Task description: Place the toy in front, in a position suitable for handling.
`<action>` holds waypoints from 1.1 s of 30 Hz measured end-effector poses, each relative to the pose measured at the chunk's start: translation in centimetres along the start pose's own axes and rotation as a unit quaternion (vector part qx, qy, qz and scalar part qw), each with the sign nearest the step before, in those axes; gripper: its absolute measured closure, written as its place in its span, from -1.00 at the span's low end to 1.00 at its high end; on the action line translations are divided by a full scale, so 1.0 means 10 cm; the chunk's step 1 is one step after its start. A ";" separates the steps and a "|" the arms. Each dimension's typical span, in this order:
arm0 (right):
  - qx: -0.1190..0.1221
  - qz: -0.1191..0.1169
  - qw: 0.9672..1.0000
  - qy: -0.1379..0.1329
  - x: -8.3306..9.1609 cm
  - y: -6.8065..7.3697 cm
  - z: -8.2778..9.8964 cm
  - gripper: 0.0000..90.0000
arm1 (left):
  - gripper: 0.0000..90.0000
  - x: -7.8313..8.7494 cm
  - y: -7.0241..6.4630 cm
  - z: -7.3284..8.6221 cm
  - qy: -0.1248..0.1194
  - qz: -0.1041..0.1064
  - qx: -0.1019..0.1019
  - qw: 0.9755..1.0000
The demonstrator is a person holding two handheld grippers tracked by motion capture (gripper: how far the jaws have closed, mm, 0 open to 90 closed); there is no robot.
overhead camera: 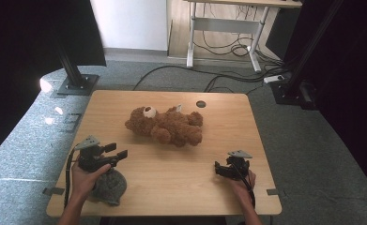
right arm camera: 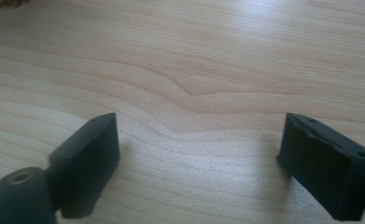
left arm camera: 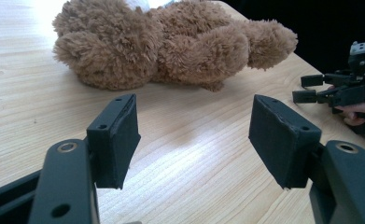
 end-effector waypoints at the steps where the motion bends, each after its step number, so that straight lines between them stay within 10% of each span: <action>1: -0.004 -0.005 1.000 0.000 0.00 0.00 0.00 -0.69 | -0.28 0.00 -0.01 0.00 0.000 -0.001 -0.001 1.000; 11: -0.021 -0.049 0.998 -0.036 0.12 0.04 -0.13 -0.65 | -0.31 -0.19 -0.18 -0.13 0.007 0.016 -0.020 1.000; 24: 0.000 -0.119 0.990 -0.071 0.10 0.40 -0.56 -0.64 | -0.36 -1.01 -0.25 -0.22 0.040 0.046 -0.013 0.998; 33: 0.022 -0.156 0.985 -0.073 0.14 0.67 -0.75 -0.68 | -0.56 -1.29 -0.26 -0.27 0.052 0.033 -0.022 0.998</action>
Point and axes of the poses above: each handheld gripper's, and its own axes: x roughly backward along the jaws, z roughly out of its underside, y roughly to its left, the point moved 4 cm from there along -x, roughly forward along the jaws, and after that the axes turned 5 degrees about -x, right-handed, at the moved point
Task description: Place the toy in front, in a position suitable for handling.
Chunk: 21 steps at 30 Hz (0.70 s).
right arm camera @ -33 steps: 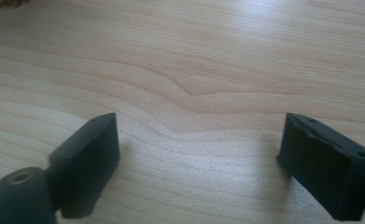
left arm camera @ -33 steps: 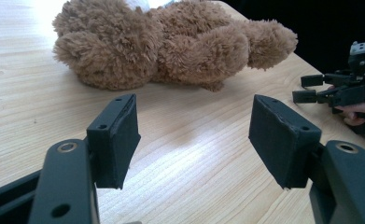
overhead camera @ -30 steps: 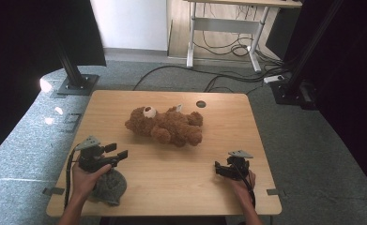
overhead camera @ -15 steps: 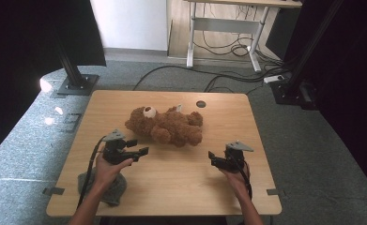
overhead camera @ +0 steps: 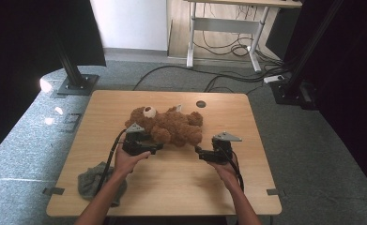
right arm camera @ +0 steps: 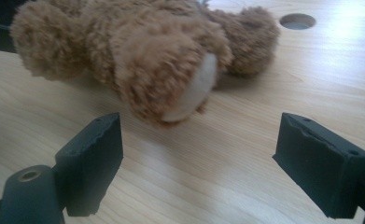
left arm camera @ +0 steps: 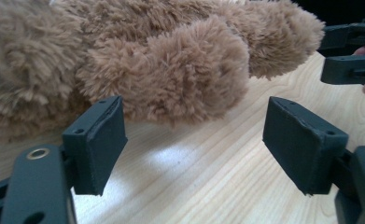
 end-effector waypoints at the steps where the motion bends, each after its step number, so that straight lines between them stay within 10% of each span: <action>1: 0.002 0.000 1.000 0.000 -0.01 0.02 -0.02 -0.68 | -0.58 -0.02 0.00 -0.01 0.000 -0.001 -0.001 1.000; 21: -0.001 0.017 1.000 0.006 -0.36 0.11 -0.19 -0.40 | -0.57 -0.35 -0.01 -0.16 0.017 -0.061 -0.012 0.998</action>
Point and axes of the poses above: each handheld gripper's, and its own axes: x roughly backward along the jaws, z roughly out of its underside, y roughly to its left, the point moved 4 cm from there along -x, roughly forward along the jaws, and after that the axes turned 5 degrees about -x, right-handed, at the moved point
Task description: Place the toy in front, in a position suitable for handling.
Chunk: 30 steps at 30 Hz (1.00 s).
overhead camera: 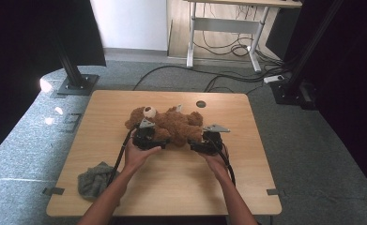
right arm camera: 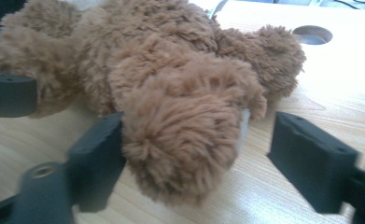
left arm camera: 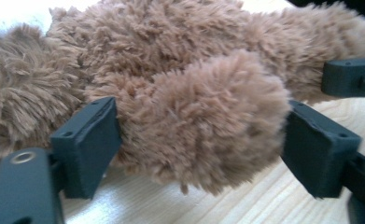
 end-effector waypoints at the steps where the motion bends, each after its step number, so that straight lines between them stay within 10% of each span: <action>1: 0.000 -0.003 1.000 0.000 -0.01 -0.01 0.00 -0.31 | -0.51 -0.01 0.00 0.00 0.001 -0.002 -0.001 1.000; 13: 0.000 -0.024 1.000 0.001 -0.02 -0.05 0.05 0.27 | 0.35 0.05 0.10 0.04 0.007 0.034 0.020 0.999; 30: 0.000 -0.025 1.000 -0.003 0.00 -0.08 0.11 0.40 | 0.60 0.14 0.13 0.13 0.003 0.067 0.043 0.997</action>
Point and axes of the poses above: each handheld gripper's, and its own axes: x roughly backward along the jaws, z roughly out of its underside, y roughly to its left, the point moved 4 cm from there along -x, roughly forward along the jaws, and after that the axes turned 5 degrees about -x, right-handed, at the moved point
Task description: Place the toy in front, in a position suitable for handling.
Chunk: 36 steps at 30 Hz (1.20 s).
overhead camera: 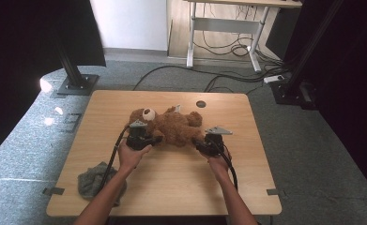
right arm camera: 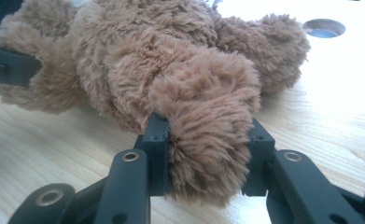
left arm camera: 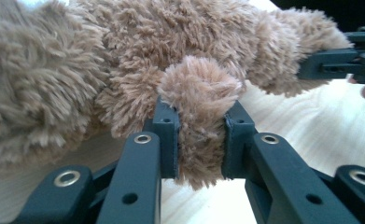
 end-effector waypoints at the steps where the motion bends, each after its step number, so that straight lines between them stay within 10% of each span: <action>1: -0.001 -0.001 1.000 -0.001 0.01 -0.01 0.01 0.41 | 0.61 0.01 -0.01 0.01 0.000 0.002 -0.001 1.000; 36: -0.001 -0.015 1.000 -0.020 0.70 -0.06 0.47 0.42 | 0.57 0.14 -0.63 0.36 0.003 0.066 -0.028 0.997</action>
Point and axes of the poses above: each handheld gripper's, and its own axes: x roughly backward along the jaws, z roughly out of its underside, y roughly to its left, the point moved 4 cm from there along -x, roughly forward along the jaws, and after that the axes turned 5 degrees about -x, right-handed, at the moved point
